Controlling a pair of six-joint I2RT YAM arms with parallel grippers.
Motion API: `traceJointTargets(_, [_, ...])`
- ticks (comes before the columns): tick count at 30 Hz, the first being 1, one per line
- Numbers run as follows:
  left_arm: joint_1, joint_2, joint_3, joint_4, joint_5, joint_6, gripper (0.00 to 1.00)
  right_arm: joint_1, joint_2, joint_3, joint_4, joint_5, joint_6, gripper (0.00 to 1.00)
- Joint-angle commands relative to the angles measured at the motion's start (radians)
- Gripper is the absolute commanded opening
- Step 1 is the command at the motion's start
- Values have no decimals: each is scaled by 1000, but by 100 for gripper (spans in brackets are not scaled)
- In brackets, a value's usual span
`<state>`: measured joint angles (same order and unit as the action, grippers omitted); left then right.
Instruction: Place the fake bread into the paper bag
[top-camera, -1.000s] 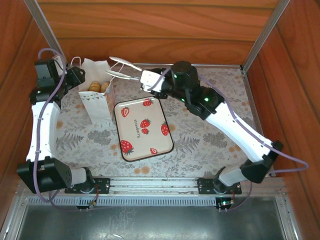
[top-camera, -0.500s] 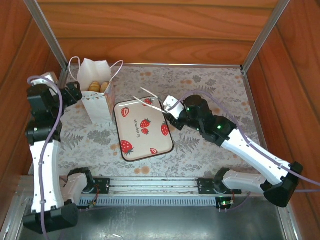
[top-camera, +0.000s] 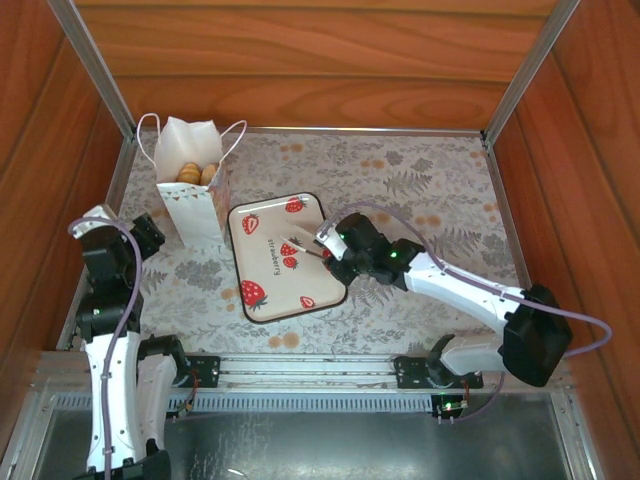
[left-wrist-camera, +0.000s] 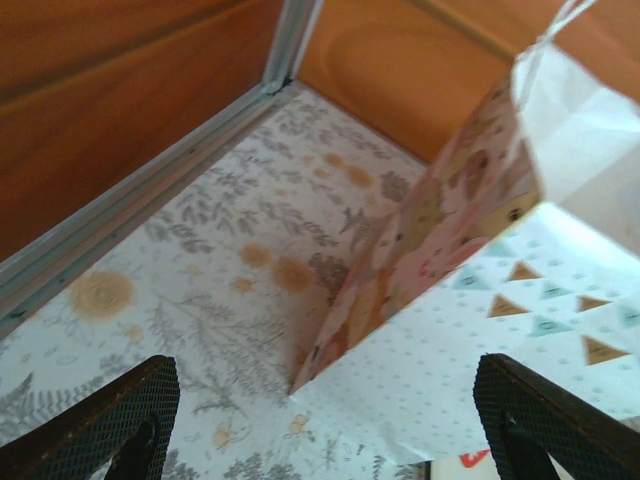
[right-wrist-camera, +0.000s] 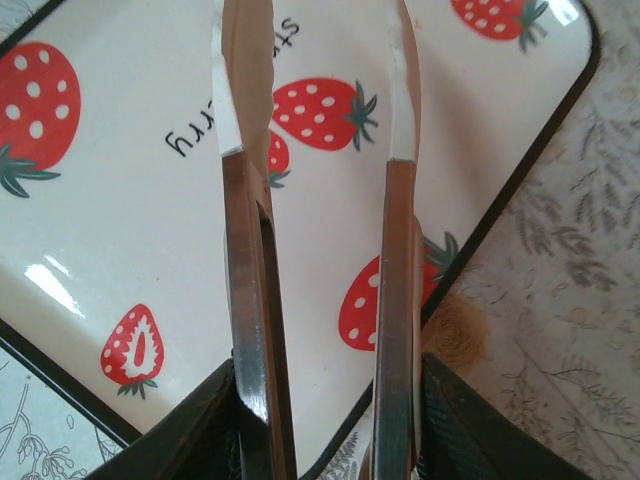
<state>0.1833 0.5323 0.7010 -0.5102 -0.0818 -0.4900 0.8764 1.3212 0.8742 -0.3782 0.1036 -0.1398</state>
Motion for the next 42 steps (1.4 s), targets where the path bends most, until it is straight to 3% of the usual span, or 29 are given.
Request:
traceJointTargets(1, [6, -28, -52, 38, -82, -52, 82, -9, 25, 4, 38, -36, 29, 44])
traceJointTargets(12, [8, 23, -49, 66, -82, -53, 82, -154, 159, 110, -73, -181, -172, 45])
traceJointTargets(23, [8, 84, -32, 97, -96, -55, 82, -218, 312, 197, -109, -200, -333, 46])
traceJointTargets(42, [8, 144, -8, 134, -92, -57, 82, -259, 402, 190, -165, -174, -370, 60])
